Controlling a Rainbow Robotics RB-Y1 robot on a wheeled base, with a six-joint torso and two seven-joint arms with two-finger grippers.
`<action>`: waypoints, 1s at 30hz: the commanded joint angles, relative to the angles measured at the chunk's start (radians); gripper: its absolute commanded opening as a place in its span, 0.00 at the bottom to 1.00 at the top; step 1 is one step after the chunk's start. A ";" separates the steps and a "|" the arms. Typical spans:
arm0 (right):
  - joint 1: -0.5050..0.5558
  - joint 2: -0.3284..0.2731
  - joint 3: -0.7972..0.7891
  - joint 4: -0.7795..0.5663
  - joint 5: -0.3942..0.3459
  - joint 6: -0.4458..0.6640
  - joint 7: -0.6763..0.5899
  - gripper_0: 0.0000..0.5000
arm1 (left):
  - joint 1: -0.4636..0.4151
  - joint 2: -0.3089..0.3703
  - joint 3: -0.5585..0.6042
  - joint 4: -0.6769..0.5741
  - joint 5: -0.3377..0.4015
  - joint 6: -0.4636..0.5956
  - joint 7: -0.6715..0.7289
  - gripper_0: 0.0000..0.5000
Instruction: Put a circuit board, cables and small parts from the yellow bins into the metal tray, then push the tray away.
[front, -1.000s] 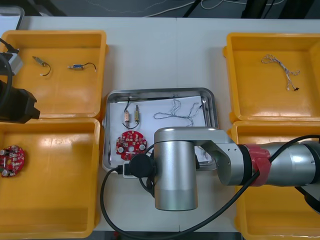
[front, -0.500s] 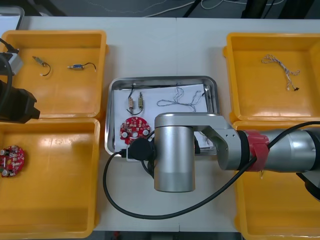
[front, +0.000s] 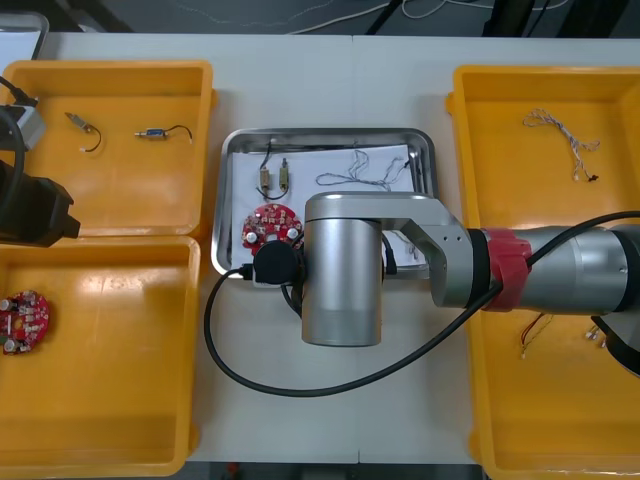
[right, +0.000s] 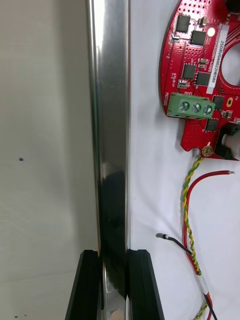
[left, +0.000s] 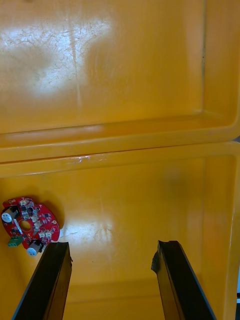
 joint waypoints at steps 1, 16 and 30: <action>-0.084 -0.014 0.007 0.037 -0.027 -0.026 0.004 0.00 | 0.023 0.043 0.032 -0.031 -0.009 0.006 0.020 1.00; -0.141 -0.014 0.007 0.127 -0.027 -0.094 0.064 0.00 | 0.023 0.043 0.032 -0.031 -0.009 0.006 0.020 1.00; -0.182 -0.019 0.005 0.211 -0.025 -0.164 0.142 0.00 | 0.023 0.043 0.032 -0.031 -0.009 0.006 0.020 1.00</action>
